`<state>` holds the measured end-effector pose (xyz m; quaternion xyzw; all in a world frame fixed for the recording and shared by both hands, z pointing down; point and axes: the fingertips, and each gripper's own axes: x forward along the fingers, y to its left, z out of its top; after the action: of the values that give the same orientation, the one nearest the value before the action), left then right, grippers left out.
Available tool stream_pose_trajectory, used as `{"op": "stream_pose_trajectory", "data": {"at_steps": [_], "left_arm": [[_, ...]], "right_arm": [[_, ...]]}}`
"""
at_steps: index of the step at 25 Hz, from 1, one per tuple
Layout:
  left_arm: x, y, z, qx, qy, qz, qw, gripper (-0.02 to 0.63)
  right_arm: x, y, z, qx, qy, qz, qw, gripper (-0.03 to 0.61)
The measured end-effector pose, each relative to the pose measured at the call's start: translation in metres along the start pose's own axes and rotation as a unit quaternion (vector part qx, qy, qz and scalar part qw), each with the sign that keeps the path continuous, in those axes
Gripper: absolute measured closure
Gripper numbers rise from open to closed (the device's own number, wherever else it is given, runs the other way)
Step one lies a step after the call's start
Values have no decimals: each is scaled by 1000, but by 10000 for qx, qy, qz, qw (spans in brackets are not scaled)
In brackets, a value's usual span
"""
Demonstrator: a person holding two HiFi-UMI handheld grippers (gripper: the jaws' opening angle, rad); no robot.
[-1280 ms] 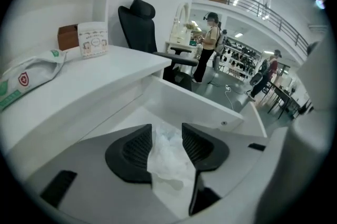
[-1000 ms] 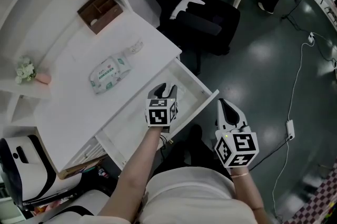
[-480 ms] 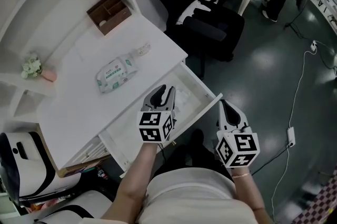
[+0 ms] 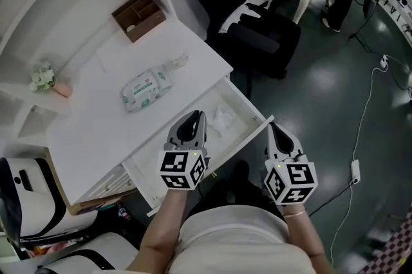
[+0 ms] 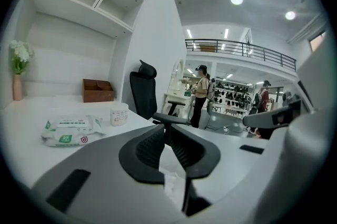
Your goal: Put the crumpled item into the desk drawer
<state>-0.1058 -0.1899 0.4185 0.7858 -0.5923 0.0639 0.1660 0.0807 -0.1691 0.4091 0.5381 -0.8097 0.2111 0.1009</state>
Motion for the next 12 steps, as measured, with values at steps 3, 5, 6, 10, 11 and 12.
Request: {"op": "stream_pose_trajectory", "data": {"at_steps": [3,5,6,10,11,12], "left_arm": [[-7,2,5,-4,-80,28,10000,603],[-11,2,8,14,-124,34,9999,615],[-12,2,10,35,-144,39,9999,618],[-18,5,12,121,-200,75,9997,620],[-20,6,12,110,-211,86,9997,620],[-21,7,12,88,-217,97,9997,620]], "right_arm": [[0,3,1,-10,-17,55,10000,577],[0,5,2,-18,-39,98,9999,577],[0,6,3,-24,-49,114,9999,577],[1,10,5,-65,-71,177,9998,577],[1,10,5,-83,-75,197,9997,577],[1,11,5,-105,-76,215,9997,577]]}}
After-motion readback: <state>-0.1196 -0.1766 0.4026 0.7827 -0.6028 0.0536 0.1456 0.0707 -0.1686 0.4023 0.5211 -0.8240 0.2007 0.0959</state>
